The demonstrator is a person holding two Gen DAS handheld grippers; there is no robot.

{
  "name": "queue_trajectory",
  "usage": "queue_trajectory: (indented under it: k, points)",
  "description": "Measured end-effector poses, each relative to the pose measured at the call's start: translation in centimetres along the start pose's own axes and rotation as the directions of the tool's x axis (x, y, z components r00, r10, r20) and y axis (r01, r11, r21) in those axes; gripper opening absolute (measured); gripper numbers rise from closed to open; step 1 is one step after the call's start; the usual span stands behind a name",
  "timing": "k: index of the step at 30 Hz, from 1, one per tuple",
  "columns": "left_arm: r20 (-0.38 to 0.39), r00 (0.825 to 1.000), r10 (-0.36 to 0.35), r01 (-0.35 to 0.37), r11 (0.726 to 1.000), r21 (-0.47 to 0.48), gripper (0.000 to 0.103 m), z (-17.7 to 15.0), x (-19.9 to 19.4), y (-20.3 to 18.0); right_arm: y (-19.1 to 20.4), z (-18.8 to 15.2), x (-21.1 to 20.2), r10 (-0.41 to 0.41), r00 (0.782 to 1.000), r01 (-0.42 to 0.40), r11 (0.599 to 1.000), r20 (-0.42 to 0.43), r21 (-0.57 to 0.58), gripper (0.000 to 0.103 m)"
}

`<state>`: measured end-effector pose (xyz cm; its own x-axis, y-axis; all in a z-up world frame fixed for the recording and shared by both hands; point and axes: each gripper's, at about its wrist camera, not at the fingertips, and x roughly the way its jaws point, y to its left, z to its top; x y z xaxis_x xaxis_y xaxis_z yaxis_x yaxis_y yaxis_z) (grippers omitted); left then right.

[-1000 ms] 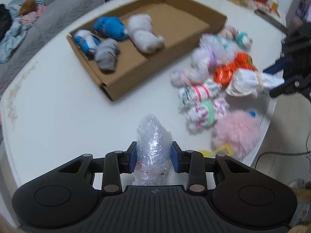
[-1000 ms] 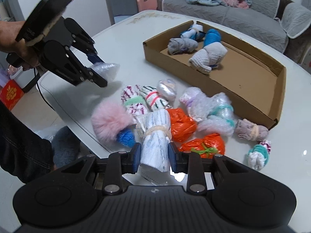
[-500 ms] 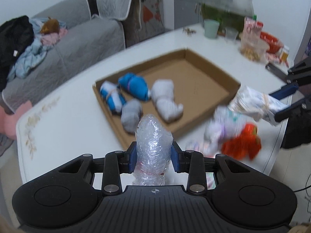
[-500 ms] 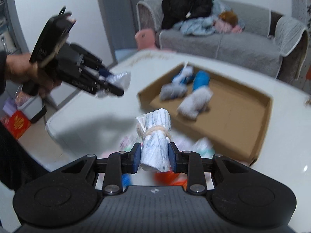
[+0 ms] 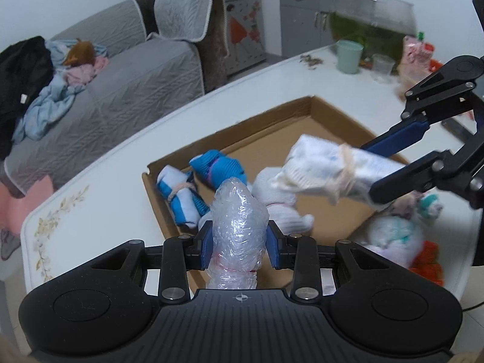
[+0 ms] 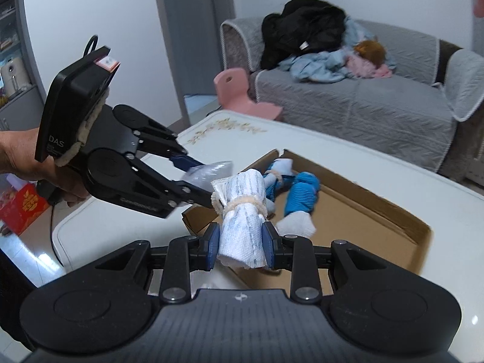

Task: Organize objects
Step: 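Carry the plastic bundle and white striped sock toward the tray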

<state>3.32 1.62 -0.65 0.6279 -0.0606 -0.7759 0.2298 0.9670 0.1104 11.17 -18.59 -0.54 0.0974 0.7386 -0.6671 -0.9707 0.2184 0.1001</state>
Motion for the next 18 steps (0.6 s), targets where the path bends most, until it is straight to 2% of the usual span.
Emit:
queue_trajectory:
  k: [5,11,18]
  points:
    - [-0.051,0.999,0.004,-0.005,1.0,-0.02,0.042,-1.0,1.9,0.4,-1.3,-0.1,3.8,-0.008,0.998,0.009,1.0,-0.056,0.025,0.027]
    - [-0.089,0.996,-0.002,0.002,1.0,-0.004,0.042,-2.2,2.5,-0.1,-1.8,-0.8,4.7,-0.003,0.997,0.007,0.999,-0.082,0.051,0.027]
    - [-0.101,0.995,-0.002,0.001,1.0,-0.015,0.042,-2.2,3.2,-0.5,-1.5,-1.4,5.7,-0.004,0.993,0.009,0.999,-0.12,0.038,0.027]
